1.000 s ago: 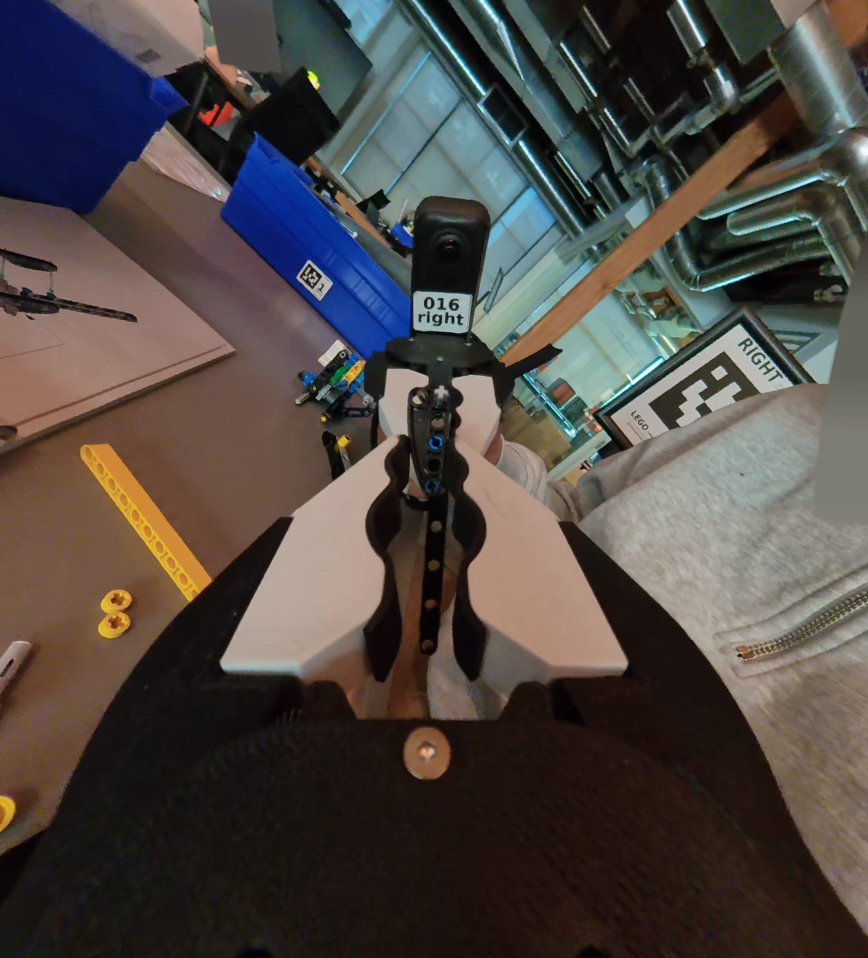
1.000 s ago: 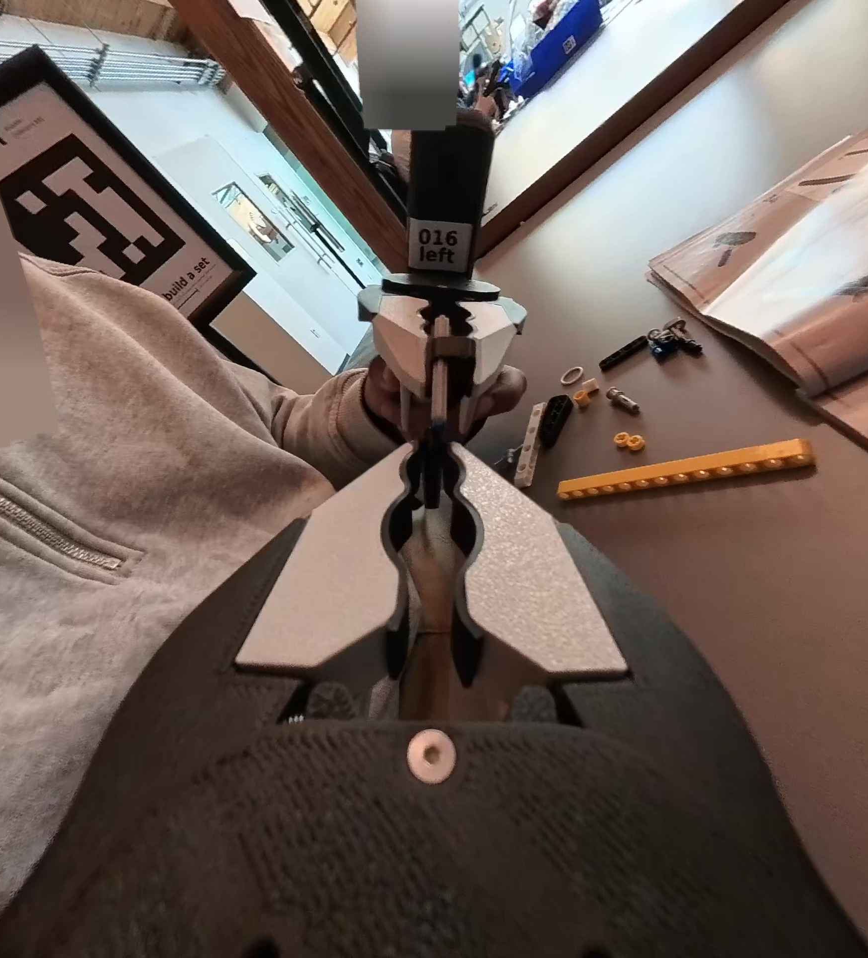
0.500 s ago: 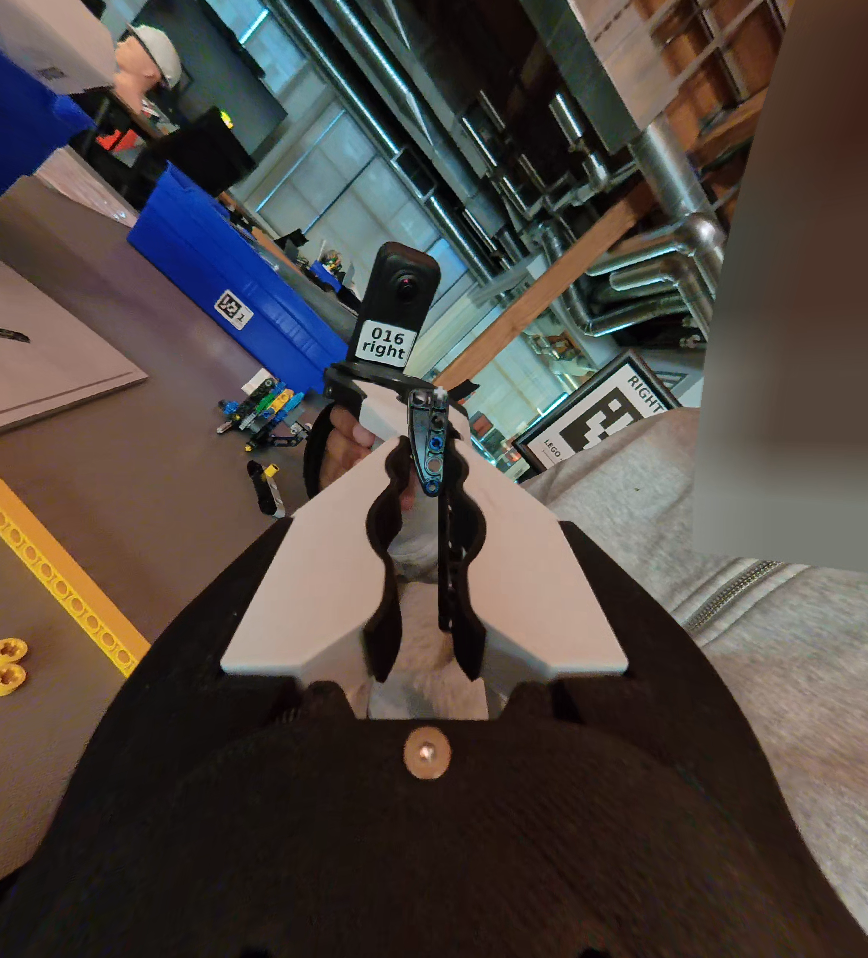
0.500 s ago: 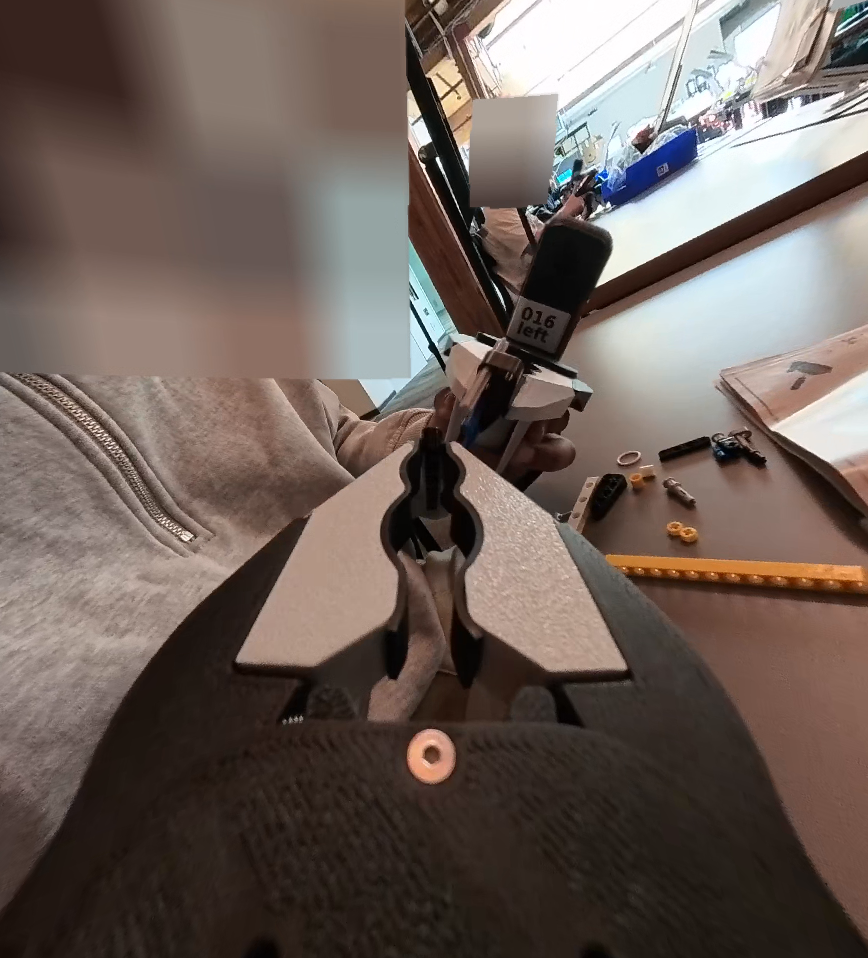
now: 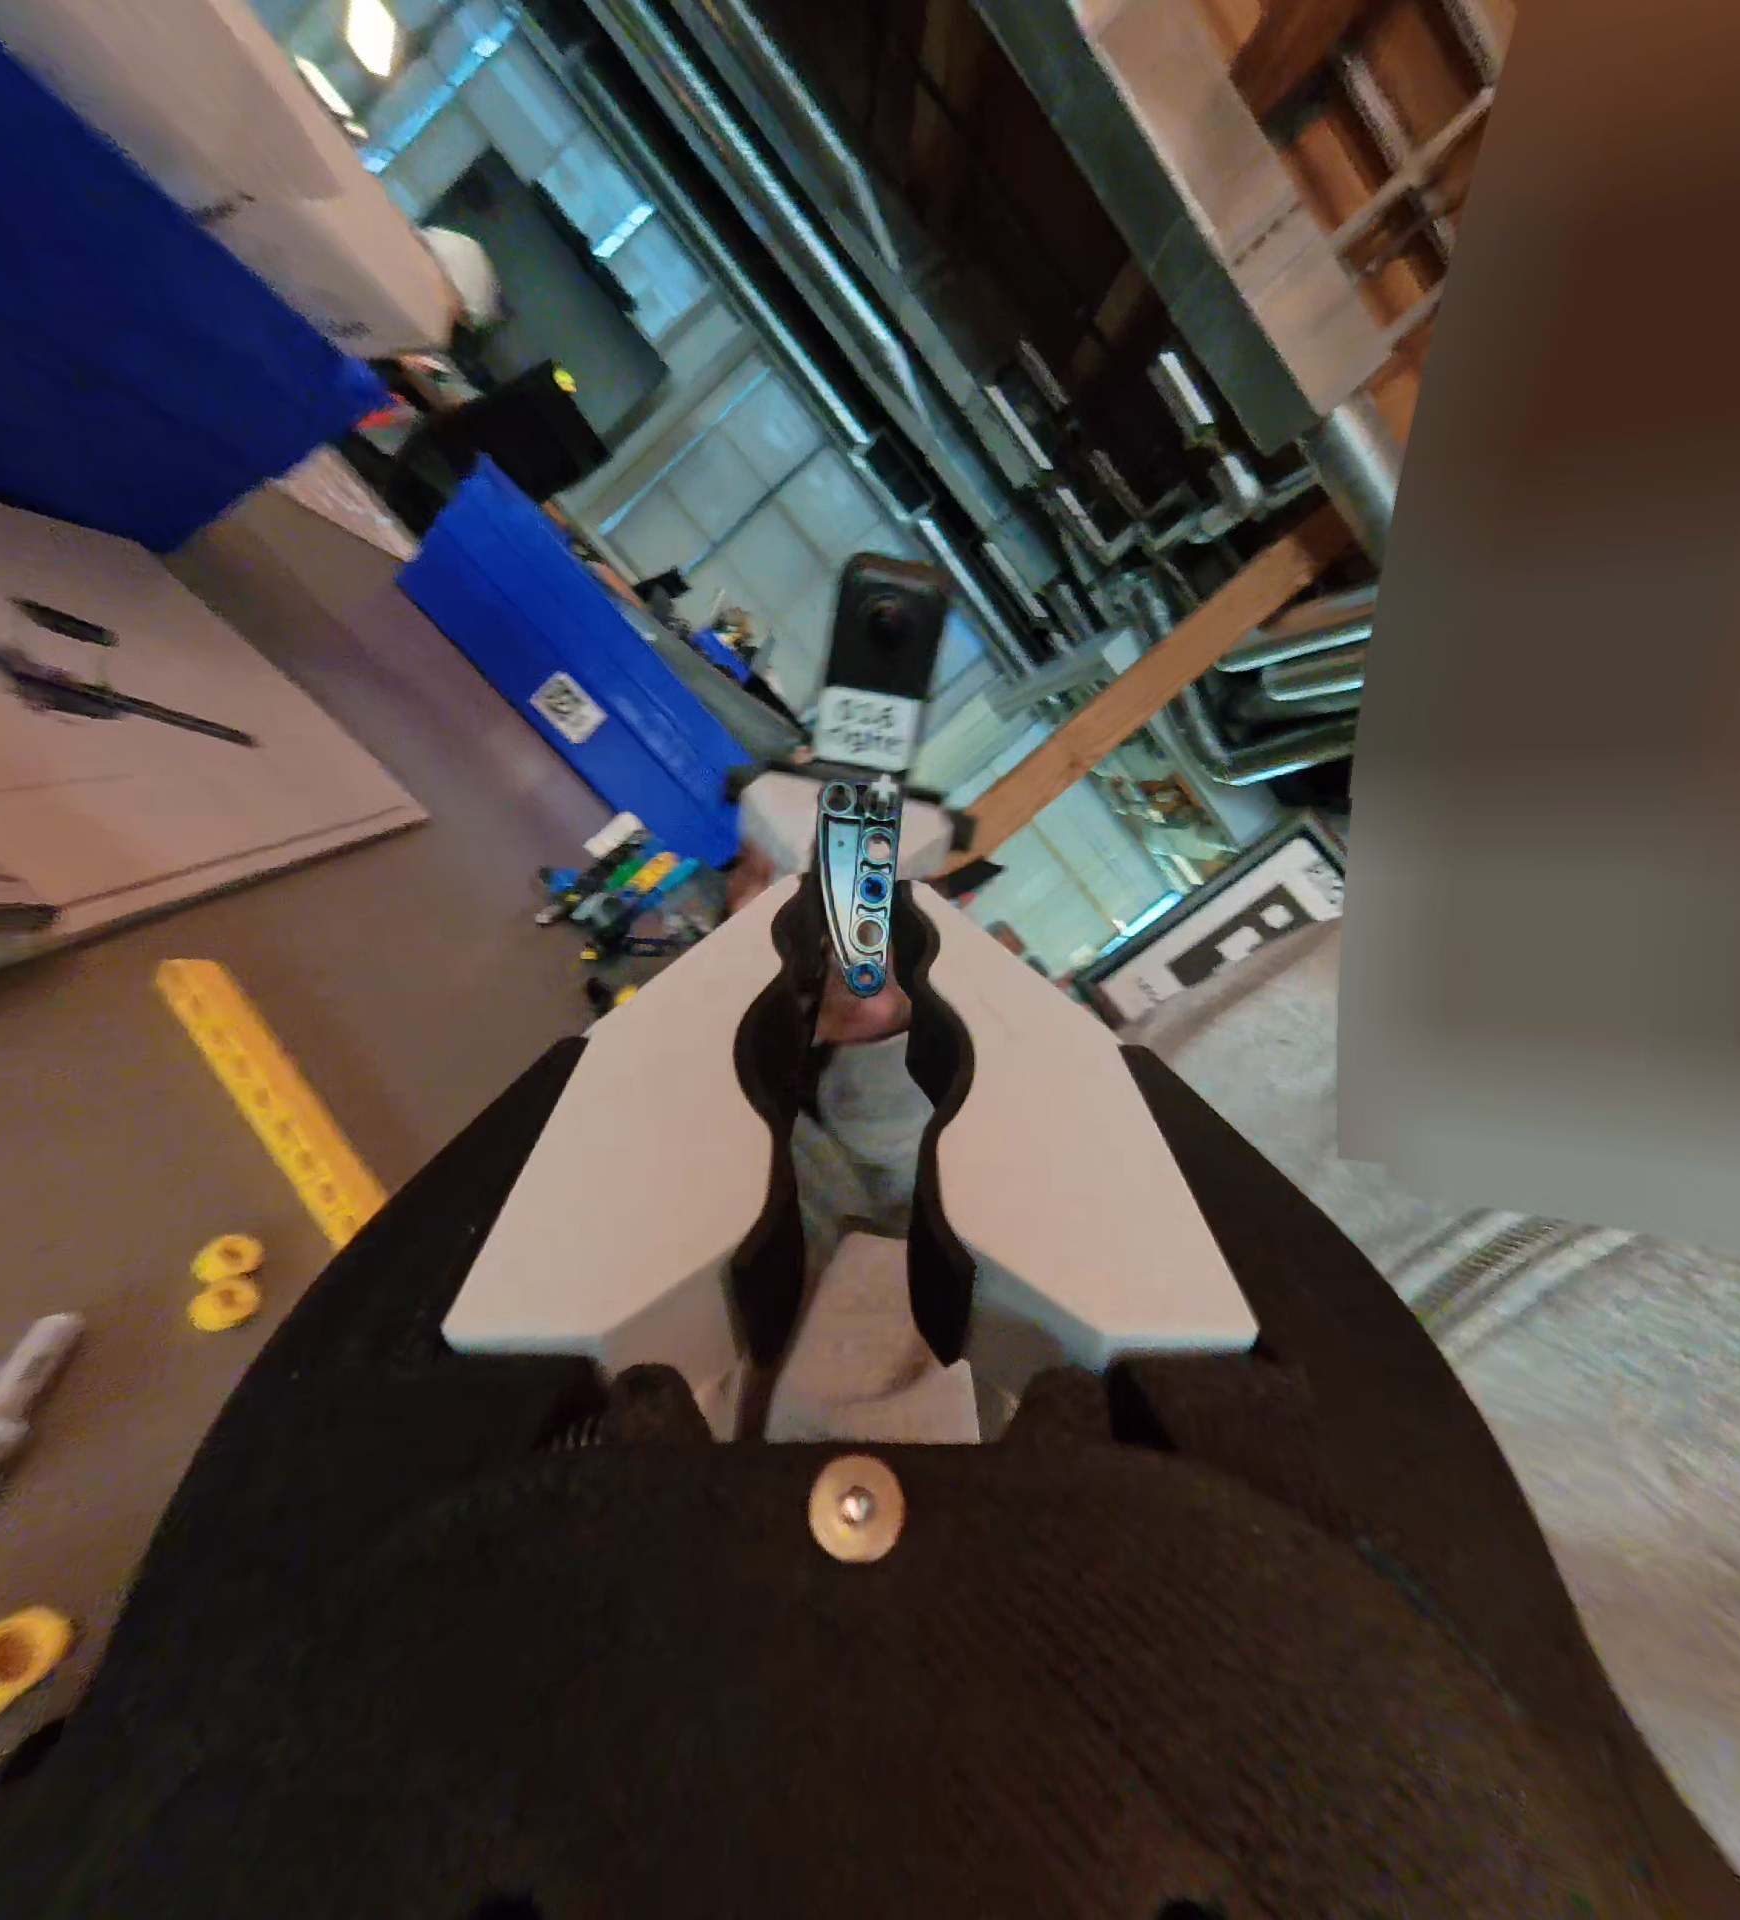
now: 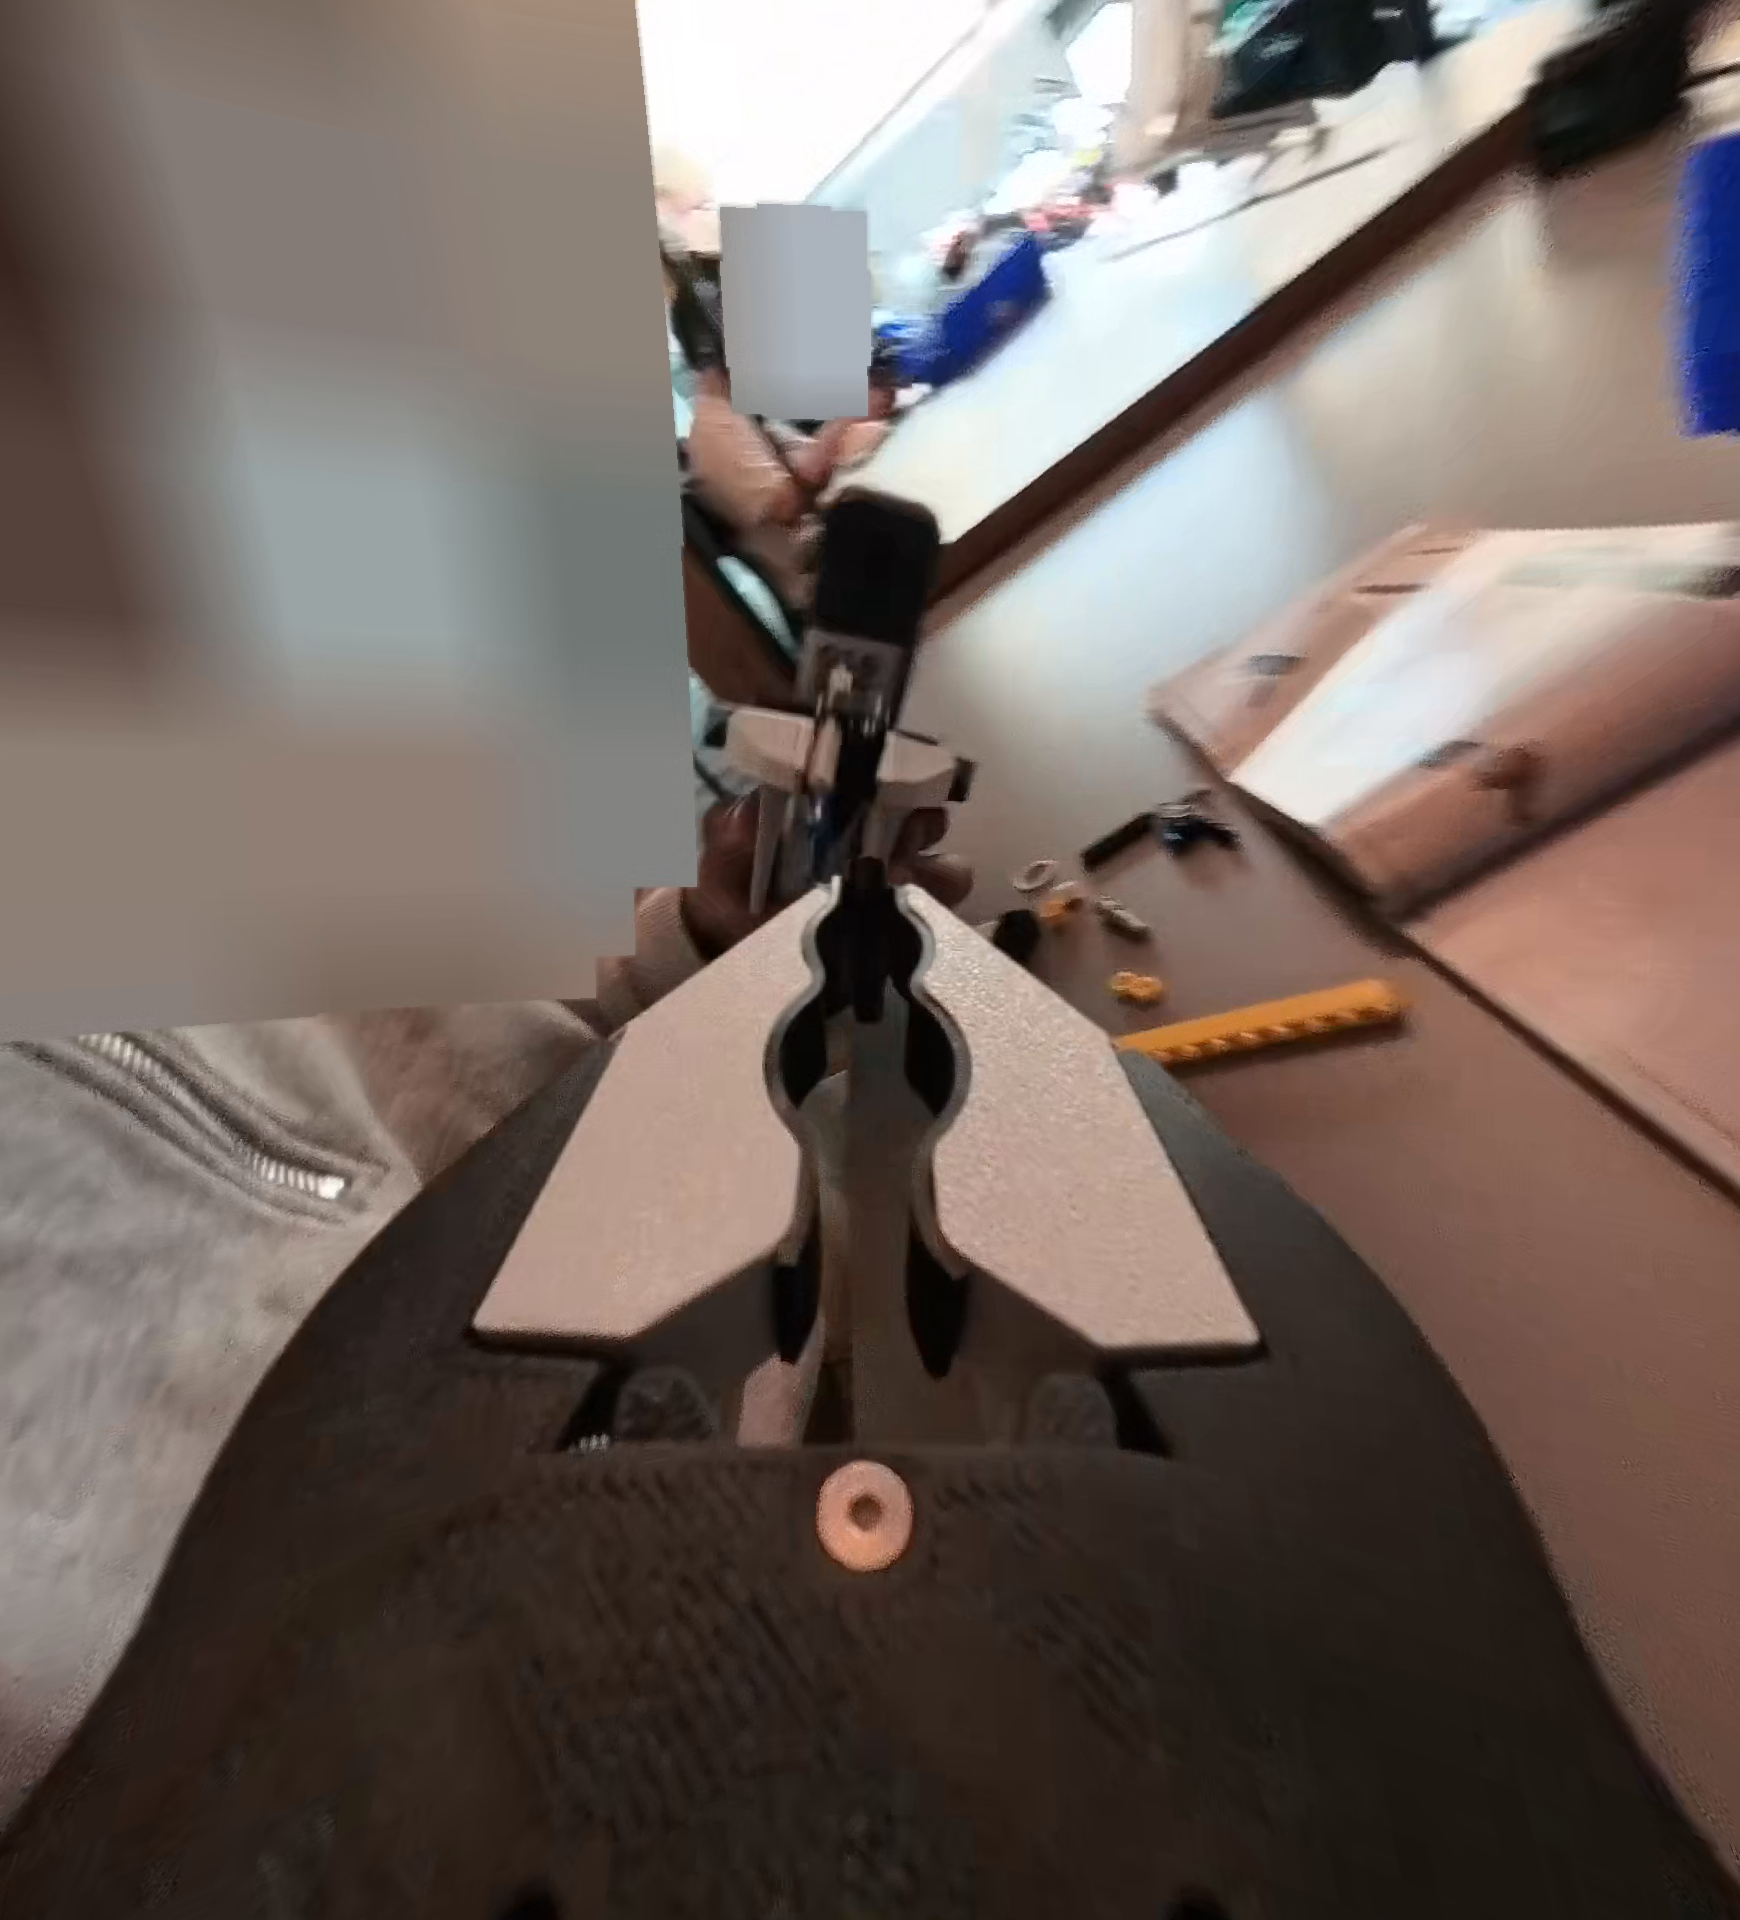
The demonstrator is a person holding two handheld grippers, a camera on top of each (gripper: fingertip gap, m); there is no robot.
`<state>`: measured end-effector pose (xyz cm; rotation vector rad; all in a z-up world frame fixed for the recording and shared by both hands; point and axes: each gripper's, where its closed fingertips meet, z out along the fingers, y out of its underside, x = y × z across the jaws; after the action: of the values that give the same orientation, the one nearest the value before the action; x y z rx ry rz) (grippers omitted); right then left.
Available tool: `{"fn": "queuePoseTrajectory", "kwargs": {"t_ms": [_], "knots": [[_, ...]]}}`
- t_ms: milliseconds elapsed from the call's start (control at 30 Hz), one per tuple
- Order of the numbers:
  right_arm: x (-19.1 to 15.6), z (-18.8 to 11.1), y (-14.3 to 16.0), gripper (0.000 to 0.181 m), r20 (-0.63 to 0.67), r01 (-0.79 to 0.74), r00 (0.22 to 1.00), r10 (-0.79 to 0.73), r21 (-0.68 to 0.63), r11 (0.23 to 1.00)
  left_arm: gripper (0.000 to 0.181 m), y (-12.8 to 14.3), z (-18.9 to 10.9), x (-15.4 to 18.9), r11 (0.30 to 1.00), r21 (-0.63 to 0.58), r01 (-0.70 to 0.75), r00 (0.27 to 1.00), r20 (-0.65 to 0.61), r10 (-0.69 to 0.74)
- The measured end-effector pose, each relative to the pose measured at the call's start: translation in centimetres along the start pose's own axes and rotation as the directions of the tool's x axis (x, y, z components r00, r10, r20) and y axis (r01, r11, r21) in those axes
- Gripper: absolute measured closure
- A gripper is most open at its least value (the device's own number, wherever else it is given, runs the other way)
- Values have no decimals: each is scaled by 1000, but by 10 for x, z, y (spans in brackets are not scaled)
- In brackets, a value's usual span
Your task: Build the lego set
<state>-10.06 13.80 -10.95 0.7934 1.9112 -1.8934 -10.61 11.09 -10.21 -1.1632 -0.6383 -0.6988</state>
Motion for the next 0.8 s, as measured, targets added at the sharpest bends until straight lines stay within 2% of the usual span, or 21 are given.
{"fn": "queuePoseTrajectory", "kwargs": {"t_ms": [67,133,200,267,400,500,567,633,700,800], "knots": [[10,-14,-14,175,-134,-23,991,17,-40,999,172,-3,-3,-9,1000,2,-30,998,54,30],[28,-32,-21,176,-343,-45,939,-6,-138,989,172,-5,-4,-11,999,5,-53,996,75,53],[44,-46,-12,175,-504,-84,858,-97,-326,942,172,-6,-5,-10,998,5,-56,996,75,56],[61,-55,5,174,-586,-136,775,-238,-522,842,172,-8,-7,-8,999,13,-45,997,66,44],[81,-38,43,174,-567,-255,767,-299,-698,669,172,-17,-17,-8,998,54,-33,997,78,29],[106,-34,59,174,-578,-286,722,-381,-751,596,172,-25,-25,-12,996,80,-43,994,102,34],[113,-26,69,174,-578,-296,725,-374,-752,588,172,-29,-29,-13,995,97,-39,994,107,28],[115,-19,65,174,-588,-267,718,-371,-726,633,172,-31,-31,-15,994,108,-25,994,107,14],[114,-17,66,173,-585,-250,718,-377,-722,645,172,-31,-32,-16,993,114,-6,995,99,-6],[109,-16,69,148,-534,-169,718,-446,-756,632,172,-31,-32,-15,993,119,17,996,83,-27]]}}
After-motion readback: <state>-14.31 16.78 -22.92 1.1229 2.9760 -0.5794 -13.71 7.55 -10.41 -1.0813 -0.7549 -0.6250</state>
